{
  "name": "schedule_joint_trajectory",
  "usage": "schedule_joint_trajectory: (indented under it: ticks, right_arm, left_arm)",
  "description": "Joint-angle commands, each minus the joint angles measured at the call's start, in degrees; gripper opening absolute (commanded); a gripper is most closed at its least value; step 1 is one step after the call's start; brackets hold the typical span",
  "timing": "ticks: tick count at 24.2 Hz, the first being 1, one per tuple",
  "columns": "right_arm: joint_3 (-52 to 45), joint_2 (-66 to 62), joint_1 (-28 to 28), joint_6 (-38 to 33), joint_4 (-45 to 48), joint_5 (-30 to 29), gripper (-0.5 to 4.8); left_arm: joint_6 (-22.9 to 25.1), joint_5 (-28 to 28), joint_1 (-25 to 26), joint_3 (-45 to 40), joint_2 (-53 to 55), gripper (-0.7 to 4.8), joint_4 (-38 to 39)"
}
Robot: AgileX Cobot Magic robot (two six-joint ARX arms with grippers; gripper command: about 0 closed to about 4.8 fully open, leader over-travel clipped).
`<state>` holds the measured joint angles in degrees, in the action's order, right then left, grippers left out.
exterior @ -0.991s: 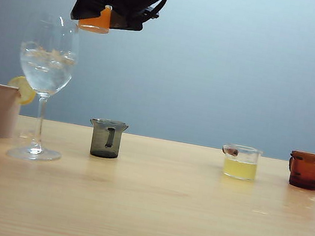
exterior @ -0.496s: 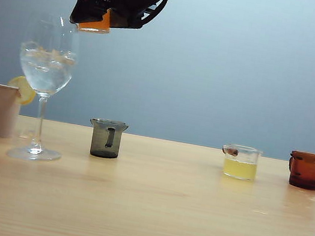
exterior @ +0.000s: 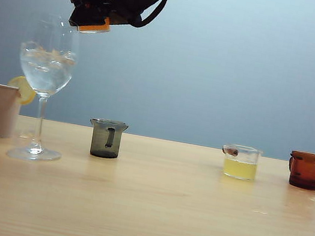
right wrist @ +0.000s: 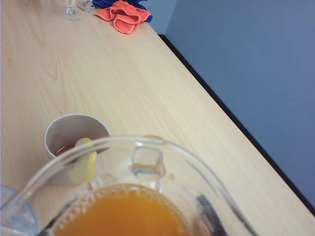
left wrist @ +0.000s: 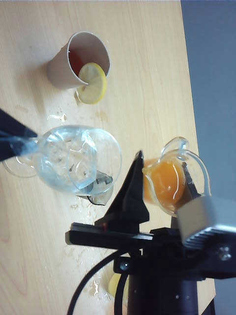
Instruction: Pick up the second measuring cup from the left, pour the orange juice inside into the goblet, and finally put the measuring cup back in its original place.
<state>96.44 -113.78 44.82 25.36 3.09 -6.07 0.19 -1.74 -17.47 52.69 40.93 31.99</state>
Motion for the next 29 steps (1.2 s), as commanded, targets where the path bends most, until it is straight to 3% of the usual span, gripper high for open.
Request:
schedule_joint_trajectory:
  ticks: [1, 29]
  right_arm:
    - [0.42, 0.39, 0.33, 2.60, 1.88, -0.26, 2.11]
    - [0.42, 0.39, 0.94, 18.80, 1.90, 1.46, 2.11]
  left_arm:
    - [-0.17, -0.22, -0.07, 0.17, -0.11, -0.03, -0.81]
    - [-0.17, -0.22, -0.07, 0.17, -0.11, -0.03, -0.81]
